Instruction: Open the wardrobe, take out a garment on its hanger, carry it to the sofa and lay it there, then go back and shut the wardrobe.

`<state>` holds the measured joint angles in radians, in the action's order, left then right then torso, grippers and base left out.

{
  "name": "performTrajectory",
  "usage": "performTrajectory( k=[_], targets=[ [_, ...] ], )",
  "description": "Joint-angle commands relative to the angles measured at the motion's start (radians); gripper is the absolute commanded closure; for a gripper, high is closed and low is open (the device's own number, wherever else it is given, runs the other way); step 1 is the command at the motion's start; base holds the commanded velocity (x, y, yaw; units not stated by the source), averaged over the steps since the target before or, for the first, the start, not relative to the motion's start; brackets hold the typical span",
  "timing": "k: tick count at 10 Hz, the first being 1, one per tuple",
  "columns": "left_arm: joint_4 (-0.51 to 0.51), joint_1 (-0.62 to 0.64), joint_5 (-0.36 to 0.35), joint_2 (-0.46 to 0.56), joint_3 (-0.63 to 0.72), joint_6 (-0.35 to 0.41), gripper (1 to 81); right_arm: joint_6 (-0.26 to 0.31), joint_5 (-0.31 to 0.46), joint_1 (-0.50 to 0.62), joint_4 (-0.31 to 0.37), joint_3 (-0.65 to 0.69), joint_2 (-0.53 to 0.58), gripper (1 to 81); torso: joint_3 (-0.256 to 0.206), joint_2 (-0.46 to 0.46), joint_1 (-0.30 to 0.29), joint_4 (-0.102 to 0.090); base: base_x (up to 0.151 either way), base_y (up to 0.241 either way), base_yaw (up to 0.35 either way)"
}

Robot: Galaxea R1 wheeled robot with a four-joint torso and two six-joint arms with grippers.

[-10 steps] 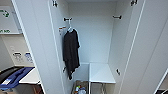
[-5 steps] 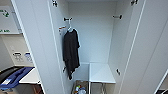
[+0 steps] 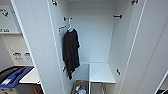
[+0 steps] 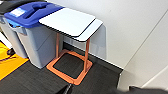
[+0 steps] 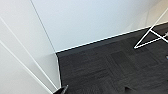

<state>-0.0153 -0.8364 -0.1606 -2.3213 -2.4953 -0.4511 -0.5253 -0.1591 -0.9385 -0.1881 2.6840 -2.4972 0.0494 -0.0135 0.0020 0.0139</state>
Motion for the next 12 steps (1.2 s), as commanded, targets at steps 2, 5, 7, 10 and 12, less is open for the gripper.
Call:
performTrajectory(
  k=[2,5,7,10,12],
  targets=[
    [-0.024,0.279,0.144,-0.132,-0.093,-0.009,1.0,-0.103,0.039,0.158,0.032,0.003,0.001,1.0,0.0,0.0,0.0,0.0,0.0,0.0,0.0],
    [-0.072,0.306,0.185,-0.277,-0.091,-0.009,1.0,-0.191,0.035,0.154,0.032,-0.144,-0.028,1.0,0.001,0.001,0.0,0.0,0.0,0.0,0.0],
    [-0.086,0.271,0.185,-0.377,-0.089,-0.009,1.0,-0.199,0.032,0.117,0.029,-0.156,-0.115,1.0,0.002,0.002,0.001,0.0,0.0,0.0,0.0],
    [-0.069,0.201,0.173,-0.514,-0.093,-0.008,1.0,-0.196,0.024,0.082,0.012,-0.156,-0.254,1.0,0.002,0.002,0.001,0.0,0.0,0.0,0.0],
    [-0.036,0.171,0.171,-0.598,-0.093,-0.008,1.0,-0.194,0.026,0.066,-0.042,-0.153,-0.35,1.0,0.002,0.002,0.002,0.0,0.0,0.0,0.0]
  ],
)
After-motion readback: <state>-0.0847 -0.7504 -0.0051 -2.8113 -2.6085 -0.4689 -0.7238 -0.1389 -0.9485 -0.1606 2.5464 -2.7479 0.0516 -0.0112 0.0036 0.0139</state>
